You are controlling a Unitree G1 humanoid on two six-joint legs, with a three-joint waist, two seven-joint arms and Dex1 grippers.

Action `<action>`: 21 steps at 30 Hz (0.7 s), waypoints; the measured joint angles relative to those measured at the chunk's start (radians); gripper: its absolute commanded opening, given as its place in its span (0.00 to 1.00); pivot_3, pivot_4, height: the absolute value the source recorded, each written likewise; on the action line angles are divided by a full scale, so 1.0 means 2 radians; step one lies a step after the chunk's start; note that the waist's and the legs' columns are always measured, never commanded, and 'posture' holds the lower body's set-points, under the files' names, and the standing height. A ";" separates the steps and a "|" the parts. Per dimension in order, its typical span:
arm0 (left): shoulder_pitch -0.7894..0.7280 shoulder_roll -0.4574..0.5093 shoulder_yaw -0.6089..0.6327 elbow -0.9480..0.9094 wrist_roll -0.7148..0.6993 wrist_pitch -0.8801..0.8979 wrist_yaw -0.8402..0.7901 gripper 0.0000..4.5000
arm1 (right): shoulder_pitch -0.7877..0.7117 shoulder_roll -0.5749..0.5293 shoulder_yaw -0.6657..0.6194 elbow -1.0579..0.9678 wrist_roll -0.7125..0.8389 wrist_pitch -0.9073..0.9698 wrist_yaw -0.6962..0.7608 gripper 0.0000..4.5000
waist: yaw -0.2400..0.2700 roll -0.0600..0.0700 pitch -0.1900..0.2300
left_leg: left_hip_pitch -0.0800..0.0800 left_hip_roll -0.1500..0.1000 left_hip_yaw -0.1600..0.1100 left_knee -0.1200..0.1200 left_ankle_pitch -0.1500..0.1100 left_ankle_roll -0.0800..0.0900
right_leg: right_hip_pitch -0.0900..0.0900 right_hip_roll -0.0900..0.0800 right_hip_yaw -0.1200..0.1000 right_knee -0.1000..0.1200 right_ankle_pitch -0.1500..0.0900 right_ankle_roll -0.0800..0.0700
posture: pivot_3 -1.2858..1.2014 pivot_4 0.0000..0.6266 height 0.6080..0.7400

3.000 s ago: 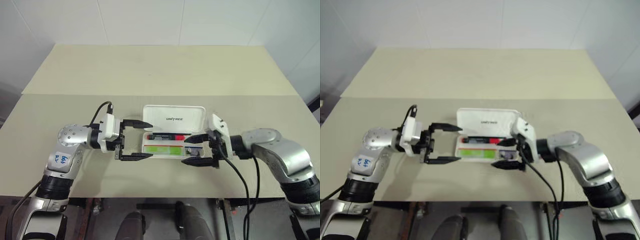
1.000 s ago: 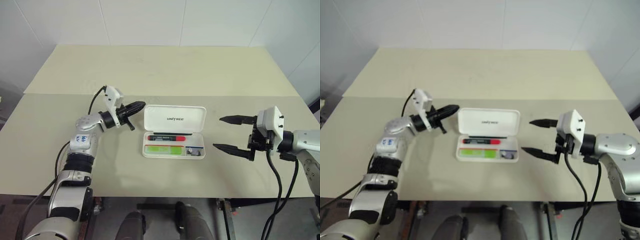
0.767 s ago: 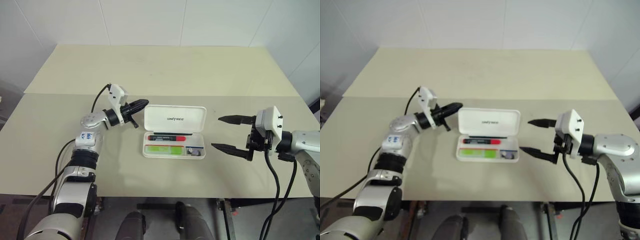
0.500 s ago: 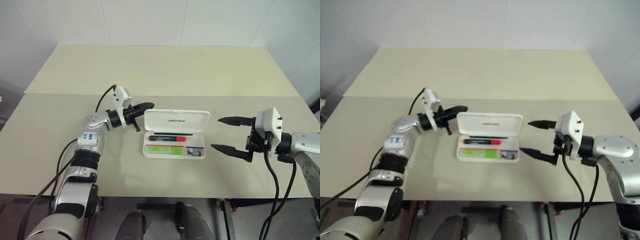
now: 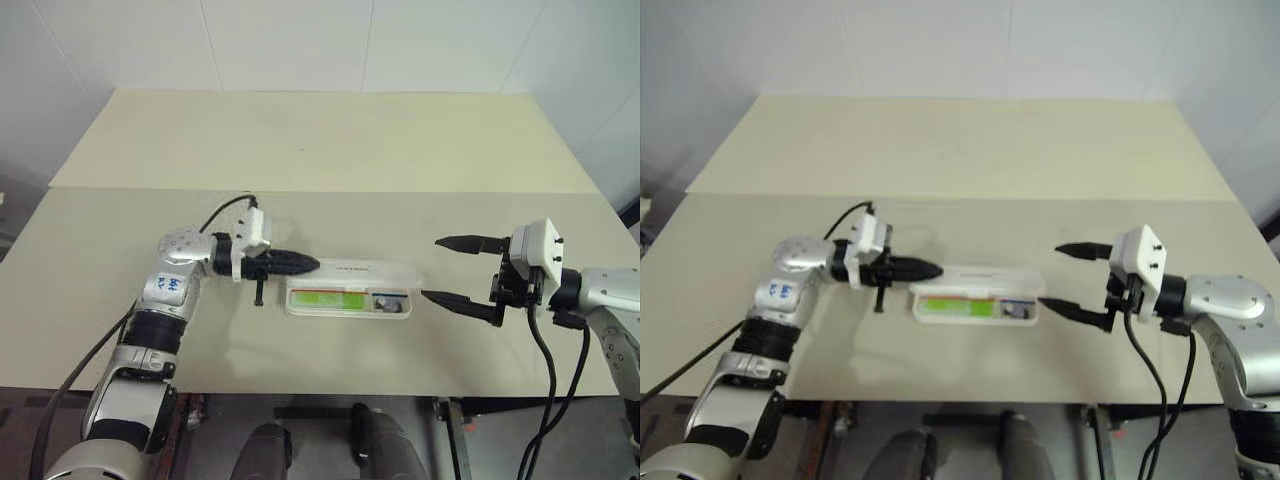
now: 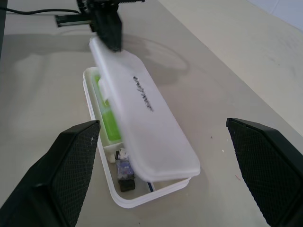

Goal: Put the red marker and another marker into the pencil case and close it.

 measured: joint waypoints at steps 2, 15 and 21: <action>0.001 0.000 -0.011 -0.009 0.006 0.004 0.003 0.00 | 0.000 0.000 0.000 0.000 0.000 0.000 0.004 1.00 | 0.000 0.000 0.000 | 0.000 0.000 0.000 0.000 0.000 0.000 | 0.000 0.000 0.000 0.000 0.000 0.000 | 0.52 0.24 1.00; -0.005 -0.021 -0.046 0.022 0.069 -0.003 0.070 0.00 | -0.013 -0.003 0.000 -0.049 0.011 0.026 -0.009 1.00 | 0.000 0.000 0.000 | 0.001 0.000 0.000 0.000 0.000 0.000 | 0.001 0.000 0.000 0.000 0.000 0.000 | 0.52 0.24 1.00; -0.016 -0.030 -0.059 0.027 0.076 0.016 0.070 0.00 | 0.003 -0.002 0.000 -0.077 0.022 0.043 -0.026 1.00 | 0.001 0.000 0.000 | 0.001 0.000 -0.001 0.000 0.000 0.000 | 0.003 0.000 0.000 -0.001 0.000 0.000 | 0.52 0.24 1.00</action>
